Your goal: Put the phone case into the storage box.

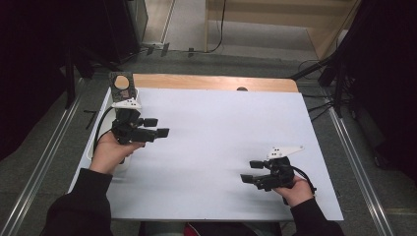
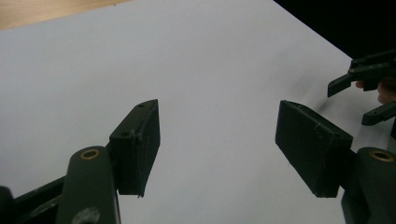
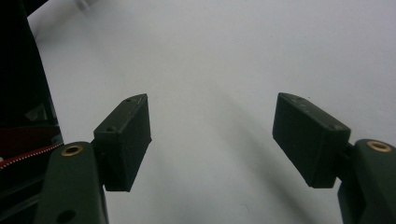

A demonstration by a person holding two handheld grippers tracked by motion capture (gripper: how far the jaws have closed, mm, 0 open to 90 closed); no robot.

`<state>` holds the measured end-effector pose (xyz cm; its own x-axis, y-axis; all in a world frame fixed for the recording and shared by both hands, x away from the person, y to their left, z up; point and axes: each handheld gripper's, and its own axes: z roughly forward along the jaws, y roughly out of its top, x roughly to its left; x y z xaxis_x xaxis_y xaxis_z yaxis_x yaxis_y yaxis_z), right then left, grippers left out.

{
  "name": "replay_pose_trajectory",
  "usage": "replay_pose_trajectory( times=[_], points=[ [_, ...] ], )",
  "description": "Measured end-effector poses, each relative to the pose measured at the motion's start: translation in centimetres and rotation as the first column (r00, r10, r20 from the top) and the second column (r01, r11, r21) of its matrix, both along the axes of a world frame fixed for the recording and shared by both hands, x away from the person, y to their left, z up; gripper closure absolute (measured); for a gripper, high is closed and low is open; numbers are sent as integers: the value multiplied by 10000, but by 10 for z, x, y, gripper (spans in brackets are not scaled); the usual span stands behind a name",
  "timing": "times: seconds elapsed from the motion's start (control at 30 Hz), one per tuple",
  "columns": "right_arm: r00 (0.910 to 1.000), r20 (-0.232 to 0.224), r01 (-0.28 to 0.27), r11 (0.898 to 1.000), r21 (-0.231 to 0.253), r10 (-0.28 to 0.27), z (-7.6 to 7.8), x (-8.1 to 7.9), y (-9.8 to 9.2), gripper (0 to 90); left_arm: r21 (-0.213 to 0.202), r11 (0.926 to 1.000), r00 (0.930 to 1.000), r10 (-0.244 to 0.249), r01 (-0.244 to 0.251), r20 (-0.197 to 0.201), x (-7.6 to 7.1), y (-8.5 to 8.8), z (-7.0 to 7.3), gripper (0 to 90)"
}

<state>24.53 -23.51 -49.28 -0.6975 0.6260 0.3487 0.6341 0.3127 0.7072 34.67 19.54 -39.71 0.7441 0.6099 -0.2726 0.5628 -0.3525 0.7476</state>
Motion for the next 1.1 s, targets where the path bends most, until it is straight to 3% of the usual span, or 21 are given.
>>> replay_pose_trajectory(
  times=[0.27,0.4,1.1],
  points=[
    [10000,2,0,10000,21,0,0,0,0,268,74,9998,9998,-194,194,-87,-11,-6,-12,307],
    [10000,3,3,10000,19,-3,0,0,0,268,191,9994,9996,-275,273,102,-17,-7,-17,308],
    [10000,-16,-2,10000,62,2,0,0,-1,268,232,9969,9970,-758,754,147,-40,-14,-44,308]
  ],
)
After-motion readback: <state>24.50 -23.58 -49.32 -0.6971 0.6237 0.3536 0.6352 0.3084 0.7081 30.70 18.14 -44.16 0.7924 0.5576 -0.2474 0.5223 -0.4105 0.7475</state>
